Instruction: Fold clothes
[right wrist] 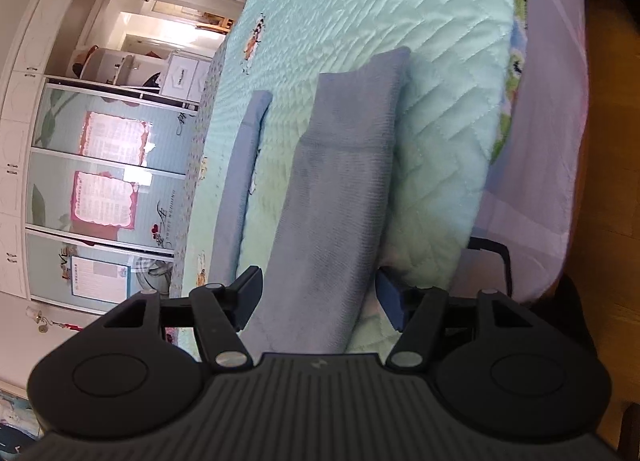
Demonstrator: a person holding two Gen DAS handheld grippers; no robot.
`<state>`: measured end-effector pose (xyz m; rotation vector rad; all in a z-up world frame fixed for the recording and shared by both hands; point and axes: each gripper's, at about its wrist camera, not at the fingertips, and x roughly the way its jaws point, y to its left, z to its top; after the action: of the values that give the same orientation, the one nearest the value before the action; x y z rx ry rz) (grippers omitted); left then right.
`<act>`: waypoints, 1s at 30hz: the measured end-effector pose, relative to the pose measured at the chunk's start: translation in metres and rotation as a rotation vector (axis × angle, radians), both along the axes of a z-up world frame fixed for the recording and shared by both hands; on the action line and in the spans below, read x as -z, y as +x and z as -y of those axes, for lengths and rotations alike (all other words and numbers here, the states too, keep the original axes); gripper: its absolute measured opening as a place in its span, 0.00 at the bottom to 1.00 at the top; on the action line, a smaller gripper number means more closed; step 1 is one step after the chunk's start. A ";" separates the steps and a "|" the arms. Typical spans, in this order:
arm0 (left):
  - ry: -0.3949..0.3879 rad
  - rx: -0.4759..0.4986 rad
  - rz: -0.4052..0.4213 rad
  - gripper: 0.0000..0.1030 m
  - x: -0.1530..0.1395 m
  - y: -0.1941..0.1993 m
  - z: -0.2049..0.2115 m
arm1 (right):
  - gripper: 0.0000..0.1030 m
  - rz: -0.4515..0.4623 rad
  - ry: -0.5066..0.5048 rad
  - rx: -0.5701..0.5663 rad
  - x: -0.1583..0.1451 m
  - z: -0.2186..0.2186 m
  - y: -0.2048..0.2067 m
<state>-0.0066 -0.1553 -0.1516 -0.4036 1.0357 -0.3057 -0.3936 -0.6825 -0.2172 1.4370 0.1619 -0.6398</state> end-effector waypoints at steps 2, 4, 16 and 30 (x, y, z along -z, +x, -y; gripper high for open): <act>0.016 0.008 -0.016 0.54 0.006 0.005 0.007 | 0.62 -0.006 -0.009 0.001 0.000 0.001 0.002; 0.032 0.013 -0.023 0.55 0.011 0.008 0.012 | 0.62 -0.018 -0.021 0.000 -0.001 0.002 0.005; 0.110 0.047 -0.036 0.63 0.008 0.008 0.029 | 0.70 -0.510 -0.120 -0.113 -0.057 -0.004 0.081; 0.118 0.042 -0.045 0.63 0.005 0.005 0.027 | 0.70 -0.680 -0.230 -0.128 -0.062 -0.028 0.085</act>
<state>-0.0020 -0.1826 -0.1563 -0.2834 1.1012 -0.2724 -0.3091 -0.6544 -0.1549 0.9359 0.6847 -0.9881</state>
